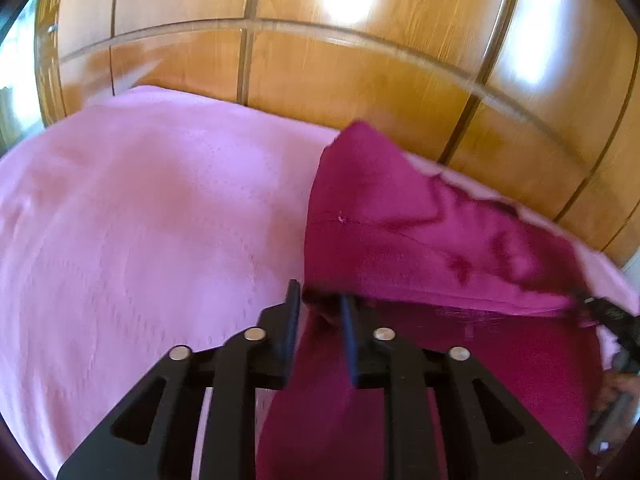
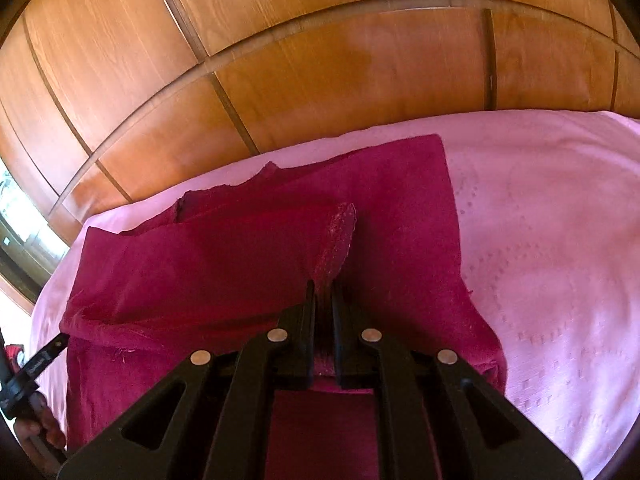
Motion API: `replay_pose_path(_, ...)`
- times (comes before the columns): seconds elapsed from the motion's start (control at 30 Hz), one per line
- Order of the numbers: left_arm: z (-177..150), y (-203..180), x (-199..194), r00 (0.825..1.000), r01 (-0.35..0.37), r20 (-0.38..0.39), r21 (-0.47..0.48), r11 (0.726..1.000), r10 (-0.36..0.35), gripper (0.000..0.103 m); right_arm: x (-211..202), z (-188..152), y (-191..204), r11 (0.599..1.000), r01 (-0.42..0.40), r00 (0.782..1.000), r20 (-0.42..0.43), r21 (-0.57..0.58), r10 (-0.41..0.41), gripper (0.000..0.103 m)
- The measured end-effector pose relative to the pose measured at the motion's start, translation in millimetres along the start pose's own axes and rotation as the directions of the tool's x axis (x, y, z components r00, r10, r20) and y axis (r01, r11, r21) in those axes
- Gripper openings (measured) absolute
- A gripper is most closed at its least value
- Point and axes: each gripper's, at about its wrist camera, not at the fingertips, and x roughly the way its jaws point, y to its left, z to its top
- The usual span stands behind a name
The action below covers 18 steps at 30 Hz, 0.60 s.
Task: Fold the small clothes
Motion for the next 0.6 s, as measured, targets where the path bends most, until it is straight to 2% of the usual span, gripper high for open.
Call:
replay_pose_path(0.13,1.5,2.2,-25.5,0.996,0.064,0.069,-0.014,0.998,-0.062,0.02,-10.4,1.5,-6.5,1.0,0.011,1.0,0.014,-0.007,-0.011,0.006)
replay_pose_path(0.23,6.6,-12.5,-28.1,0.989,0.112,0.098,0.029,0.993,-0.114,0.045,-8.7,0.3,-5.9,1.0,0.021,1.0,0.009,-0.019,-0.021,0.012)
replay_pose_path(0.27,7.7,-18.9,-23.2,0.987,0.129,0.092,0.037,0.991,-0.132,0.046,-9.9,1.8,-5.7,1.0,0.026,1.0,0.015,-0.011,-0.025,0.014)
replay_pose_path(0.3,7.9,-24.9,-16.6,0.988,0.134,0.073,0.048,0.99,-0.138,0.046,-12.5,2.0,-6.5,0.999,0.034,0.999,0.024,-0.002,-0.034,0.021)
replay_pose_path(0.37,5.7,-34.6,3.5,0.997,0.079,0.018,0.08,0.994,-0.08,0.046,-26.7,2.7,-5.6,0.998,0.067,0.995,0.068,0.006,-0.067,0.038)
replay_pose_path(0.43,1.4,-36.2,23.7,0.998,0.053,-0.043,0.081,0.995,-0.049,0.046,-42.9,2.2,1.9,0.999,0.048,0.993,0.106,-0.011,-0.046,0.04)
replay_pose_path(0.5,-2.2,-34.7,25.8,0.998,0.054,-0.044,0.075,0.996,-0.051,0.046,-45.7,0.4,19.9,0.997,0.015,0.994,0.105,-0.071,-0.008,0.042)
replay_pose_path(0.53,-2.4,-33.9,21.7,0.997,0.071,-0.029,0.068,0.995,-0.069,0.046,-44.0,-0.9,26.9,0.995,0.005,0.995,0.099,-0.095,0.004,0.044)
replay_pose_path(0.6,3.7,-19.3,9.7,0.984,0.178,0.009,-0.015,0.984,-0.178,0.05,-34.2,-6.5,40.8,0.989,-0.019,0.997,0.066,-0.15,0.029,0.048)
